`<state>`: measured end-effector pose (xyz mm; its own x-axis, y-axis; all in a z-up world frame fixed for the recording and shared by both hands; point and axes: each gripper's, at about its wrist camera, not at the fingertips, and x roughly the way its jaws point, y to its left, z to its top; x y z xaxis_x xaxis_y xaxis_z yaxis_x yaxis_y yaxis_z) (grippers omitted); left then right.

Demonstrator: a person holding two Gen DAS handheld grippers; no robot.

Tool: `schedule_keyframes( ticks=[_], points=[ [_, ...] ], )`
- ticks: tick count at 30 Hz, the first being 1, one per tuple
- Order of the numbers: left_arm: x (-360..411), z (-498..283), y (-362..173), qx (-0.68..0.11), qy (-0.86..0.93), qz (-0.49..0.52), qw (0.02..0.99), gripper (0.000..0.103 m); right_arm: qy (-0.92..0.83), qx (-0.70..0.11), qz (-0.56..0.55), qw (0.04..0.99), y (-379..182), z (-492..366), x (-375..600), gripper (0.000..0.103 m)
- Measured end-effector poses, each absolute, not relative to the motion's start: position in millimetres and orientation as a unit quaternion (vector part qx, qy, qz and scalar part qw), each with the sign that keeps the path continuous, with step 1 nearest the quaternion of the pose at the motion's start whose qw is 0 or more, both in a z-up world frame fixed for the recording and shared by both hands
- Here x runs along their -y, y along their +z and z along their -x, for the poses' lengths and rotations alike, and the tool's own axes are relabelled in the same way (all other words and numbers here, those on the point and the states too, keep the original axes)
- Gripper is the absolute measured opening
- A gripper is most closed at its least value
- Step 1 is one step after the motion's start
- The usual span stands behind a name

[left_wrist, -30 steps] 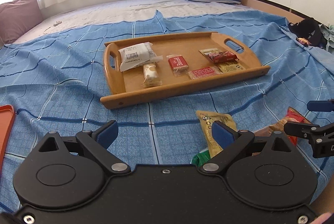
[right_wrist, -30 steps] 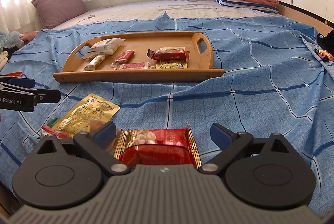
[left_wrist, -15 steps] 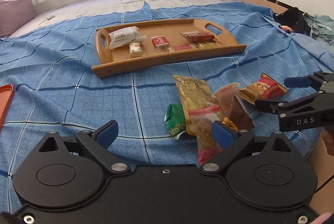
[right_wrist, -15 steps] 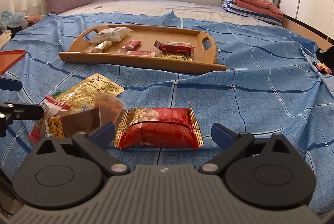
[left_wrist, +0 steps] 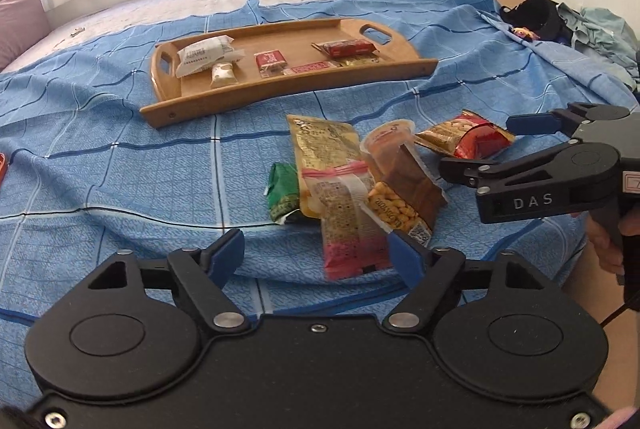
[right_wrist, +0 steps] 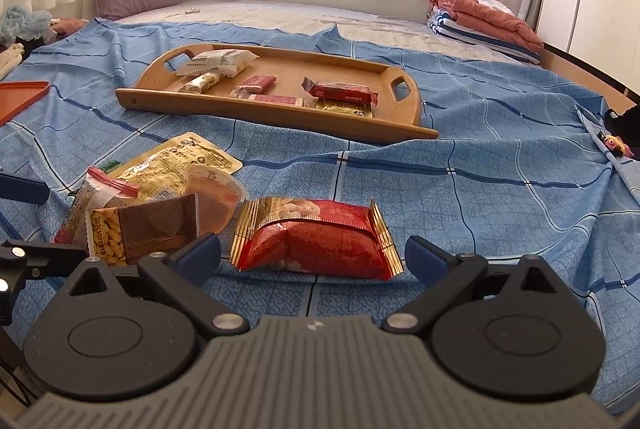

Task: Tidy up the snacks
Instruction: 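Grasp the clear pink-and-gold snack bag with the left tool while the right tool grasps the red chip bag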

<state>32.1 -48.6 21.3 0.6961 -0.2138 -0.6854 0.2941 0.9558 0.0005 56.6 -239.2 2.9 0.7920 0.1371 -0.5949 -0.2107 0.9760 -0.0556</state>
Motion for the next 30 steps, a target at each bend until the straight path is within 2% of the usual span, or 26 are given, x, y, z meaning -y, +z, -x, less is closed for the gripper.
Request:
schedule_keyframes(
  ticks=[9, 30],
  points=[
    [63.9, -23.9, 20.1, -0.339, -0.136, -0.073, 0.928, 0.062, 0.088, -0.310, 0.049, 0.945, -8.2, -60.5, 238.9, 0.101],
    [82.9, -15.3, 8.9, -0.327, -0.119, -0.112, 0.931, 0.059, 0.083, -0.316, 0.035, 0.945, -18.1, -69.0, 239.5, 0.103]
  ],
)
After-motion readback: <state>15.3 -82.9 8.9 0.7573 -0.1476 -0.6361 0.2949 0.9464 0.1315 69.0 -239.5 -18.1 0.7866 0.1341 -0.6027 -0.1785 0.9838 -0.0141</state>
